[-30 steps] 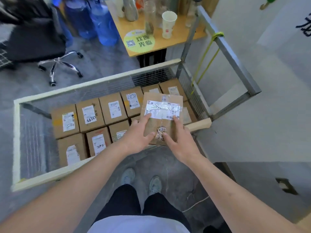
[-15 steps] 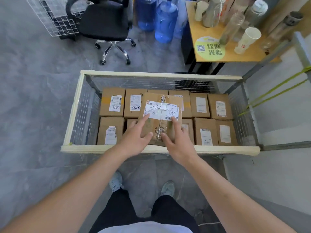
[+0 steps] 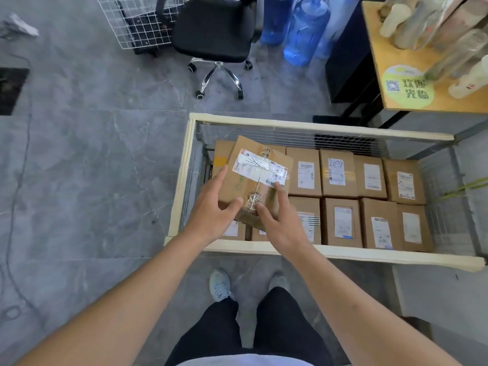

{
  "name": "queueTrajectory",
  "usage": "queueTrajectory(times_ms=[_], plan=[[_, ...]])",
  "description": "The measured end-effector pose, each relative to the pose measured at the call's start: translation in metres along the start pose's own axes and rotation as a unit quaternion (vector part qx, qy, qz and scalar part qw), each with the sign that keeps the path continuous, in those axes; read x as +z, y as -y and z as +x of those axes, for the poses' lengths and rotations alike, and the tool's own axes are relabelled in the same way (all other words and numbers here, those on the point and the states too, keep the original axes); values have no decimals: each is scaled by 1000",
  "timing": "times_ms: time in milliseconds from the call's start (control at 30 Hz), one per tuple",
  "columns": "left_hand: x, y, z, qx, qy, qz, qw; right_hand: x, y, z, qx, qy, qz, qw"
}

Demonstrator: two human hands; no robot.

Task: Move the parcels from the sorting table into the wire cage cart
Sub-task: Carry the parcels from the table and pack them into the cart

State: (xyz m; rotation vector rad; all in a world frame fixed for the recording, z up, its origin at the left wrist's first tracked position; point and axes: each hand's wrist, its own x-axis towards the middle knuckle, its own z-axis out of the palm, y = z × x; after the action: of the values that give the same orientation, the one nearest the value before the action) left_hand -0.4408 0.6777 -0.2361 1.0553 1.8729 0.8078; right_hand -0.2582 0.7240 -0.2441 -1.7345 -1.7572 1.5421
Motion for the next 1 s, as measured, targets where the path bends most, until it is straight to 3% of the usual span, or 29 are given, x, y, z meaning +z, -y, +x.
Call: queueTrajectory(times_ms=[367,600,833,1000], plan=[[-3,45,72,-54,-105,18,993,59,-14,87,63,60,166,982],[20,66,128,-134,-104,-18,985,79,-44,159,119,138,235,955],[39,70,164,-100,-155,8,983,90,-55,210,179,197,292,919],[37,73,191,-74,-179,79,978,99,-64,239,188,251,230,921]])
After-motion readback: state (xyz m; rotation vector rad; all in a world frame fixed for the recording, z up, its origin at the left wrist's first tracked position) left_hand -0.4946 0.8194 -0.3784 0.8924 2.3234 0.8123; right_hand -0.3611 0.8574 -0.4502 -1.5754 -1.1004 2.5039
